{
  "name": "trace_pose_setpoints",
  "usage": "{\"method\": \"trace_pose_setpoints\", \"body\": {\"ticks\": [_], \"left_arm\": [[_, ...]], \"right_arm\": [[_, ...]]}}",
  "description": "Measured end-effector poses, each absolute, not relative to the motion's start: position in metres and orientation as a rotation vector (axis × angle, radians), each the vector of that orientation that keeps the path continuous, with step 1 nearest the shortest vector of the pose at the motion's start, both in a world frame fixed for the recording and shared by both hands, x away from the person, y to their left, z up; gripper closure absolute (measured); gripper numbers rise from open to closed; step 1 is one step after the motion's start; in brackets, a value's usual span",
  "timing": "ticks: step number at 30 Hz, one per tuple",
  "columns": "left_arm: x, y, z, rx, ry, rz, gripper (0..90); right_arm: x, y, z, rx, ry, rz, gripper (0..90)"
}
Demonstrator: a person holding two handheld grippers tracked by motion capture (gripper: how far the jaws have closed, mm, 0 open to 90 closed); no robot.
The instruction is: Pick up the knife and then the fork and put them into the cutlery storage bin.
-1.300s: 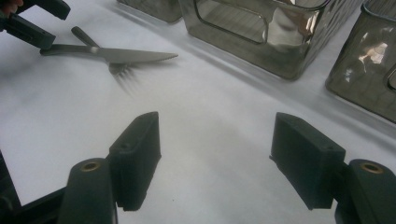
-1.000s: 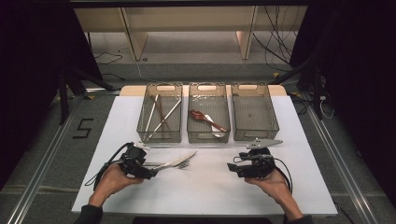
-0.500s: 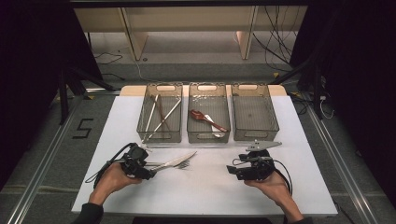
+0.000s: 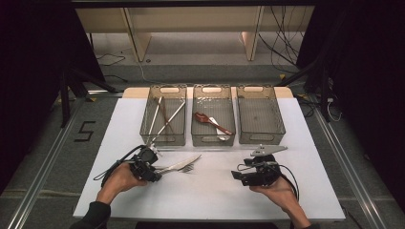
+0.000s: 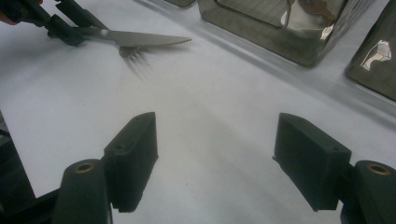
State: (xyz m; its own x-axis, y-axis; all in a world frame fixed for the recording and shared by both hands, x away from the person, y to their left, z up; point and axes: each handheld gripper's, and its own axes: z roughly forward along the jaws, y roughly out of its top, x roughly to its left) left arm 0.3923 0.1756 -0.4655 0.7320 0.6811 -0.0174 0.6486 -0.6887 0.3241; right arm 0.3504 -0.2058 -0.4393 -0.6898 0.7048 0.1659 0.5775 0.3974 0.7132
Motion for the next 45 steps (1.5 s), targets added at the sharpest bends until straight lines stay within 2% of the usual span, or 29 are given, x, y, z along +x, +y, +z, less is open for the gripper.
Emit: {"method": "trace_pose_setpoints", "body": {"ticks": [4, 19, 39, 45], "left_arm": [[0.393, 0.171, -0.465, 2.663, 1.010, 0.160, 59.8], [0.392, 0.160, -0.462, 2.770, 0.867, 0.152, 77.5], [0.386, 0.161, -0.453, 2.705, 0.839, 0.139, 78.8], [0.388, 0.161, -0.463, 2.716, 0.882, 0.104, 78.5]], "right_arm": [[0.350, -0.204, -0.440, 1.147, 2.494, 1.165, 30.8], [0.349, -0.203, -0.440, 1.143, 2.500, 1.164, 31.3], [0.348, -0.204, -0.439, 1.140, 2.495, 1.175, 31.5], [0.348, -0.204, -0.439, 1.140, 2.496, 1.176, 31.5]]}}
